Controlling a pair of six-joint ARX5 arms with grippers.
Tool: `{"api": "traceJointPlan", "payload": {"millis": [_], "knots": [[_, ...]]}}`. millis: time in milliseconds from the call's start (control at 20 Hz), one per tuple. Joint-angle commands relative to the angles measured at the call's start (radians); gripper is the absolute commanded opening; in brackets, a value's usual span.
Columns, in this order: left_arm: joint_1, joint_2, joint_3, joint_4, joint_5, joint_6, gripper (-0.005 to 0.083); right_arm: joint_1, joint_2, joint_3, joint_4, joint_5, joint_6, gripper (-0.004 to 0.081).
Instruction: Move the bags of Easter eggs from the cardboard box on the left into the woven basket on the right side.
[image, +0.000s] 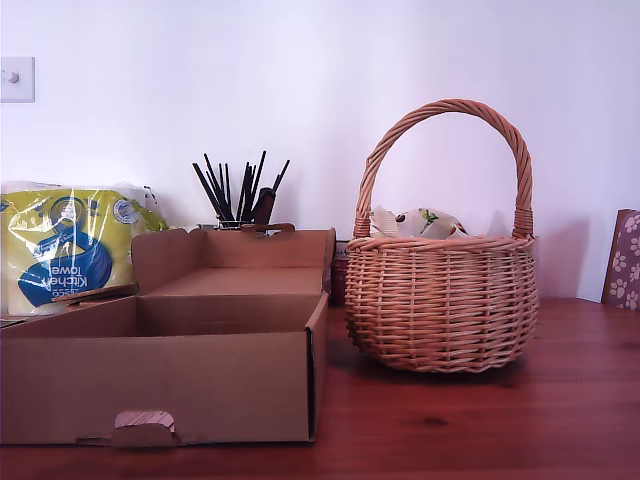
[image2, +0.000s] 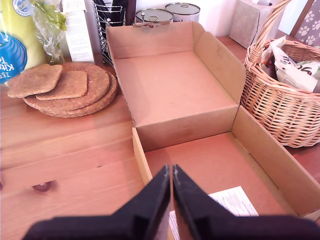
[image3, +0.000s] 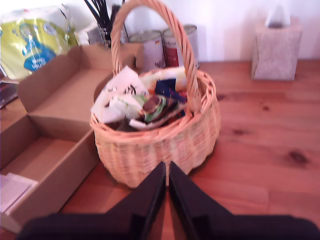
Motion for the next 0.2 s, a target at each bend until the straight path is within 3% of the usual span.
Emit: {"api": "traceJointPlan", "payload": {"millis": [0,150], "knots": [[0.001,-0.002,-0.021,0.005,0.001,-0.006,-0.0019,0.005,-0.001,0.01,-0.019,-0.003,0.002,-0.0012],[0.001,-0.002,-0.021,0.005,0.001,-0.006,-0.0019,0.005,-0.001,0.01,-0.065,-0.003,0.002,-0.0012]]}}
